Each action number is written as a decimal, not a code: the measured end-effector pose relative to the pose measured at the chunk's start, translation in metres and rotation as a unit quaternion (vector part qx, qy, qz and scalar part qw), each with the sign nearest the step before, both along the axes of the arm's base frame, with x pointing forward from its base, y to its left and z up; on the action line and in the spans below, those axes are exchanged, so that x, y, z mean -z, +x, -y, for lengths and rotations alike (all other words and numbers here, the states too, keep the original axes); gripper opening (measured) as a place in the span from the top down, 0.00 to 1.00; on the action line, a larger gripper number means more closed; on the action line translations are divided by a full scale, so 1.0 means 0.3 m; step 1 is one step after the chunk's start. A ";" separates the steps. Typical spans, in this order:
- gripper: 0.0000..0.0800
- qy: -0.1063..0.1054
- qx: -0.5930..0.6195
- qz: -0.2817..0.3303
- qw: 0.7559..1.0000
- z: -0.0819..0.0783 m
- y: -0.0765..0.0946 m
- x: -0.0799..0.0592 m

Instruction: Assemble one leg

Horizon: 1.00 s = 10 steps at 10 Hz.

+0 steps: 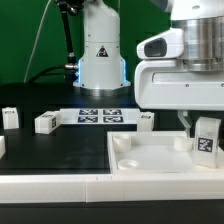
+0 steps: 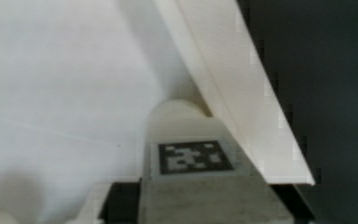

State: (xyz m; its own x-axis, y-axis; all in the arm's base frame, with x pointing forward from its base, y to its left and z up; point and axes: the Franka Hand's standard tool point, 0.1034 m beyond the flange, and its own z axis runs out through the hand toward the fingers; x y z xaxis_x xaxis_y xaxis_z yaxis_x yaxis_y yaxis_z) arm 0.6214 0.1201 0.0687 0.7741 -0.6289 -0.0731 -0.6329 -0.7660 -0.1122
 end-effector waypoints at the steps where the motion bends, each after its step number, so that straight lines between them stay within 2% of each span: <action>1: 0.63 0.002 0.076 -0.004 0.997 -0.002 0.000 0.000; 3: 0.63 0.009 0.224 -0.020 0.974 -0.025 -0.016 0.000; 6: 0.63 0.020 0.323 -0.029 0.946 -0.030 -0.011 0.001; 9: 0.63 0.022 0.339 -0.038 0.940 -0.029 -0.009 0.002; 10: 0.55 0.021 0.326 -0.037 0.944 -0.027 -0.010 0.003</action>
Offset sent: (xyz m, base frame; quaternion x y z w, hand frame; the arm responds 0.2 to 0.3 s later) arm -0.0074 0.0010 -0.0055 0.0262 0.0179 0.3178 0.9476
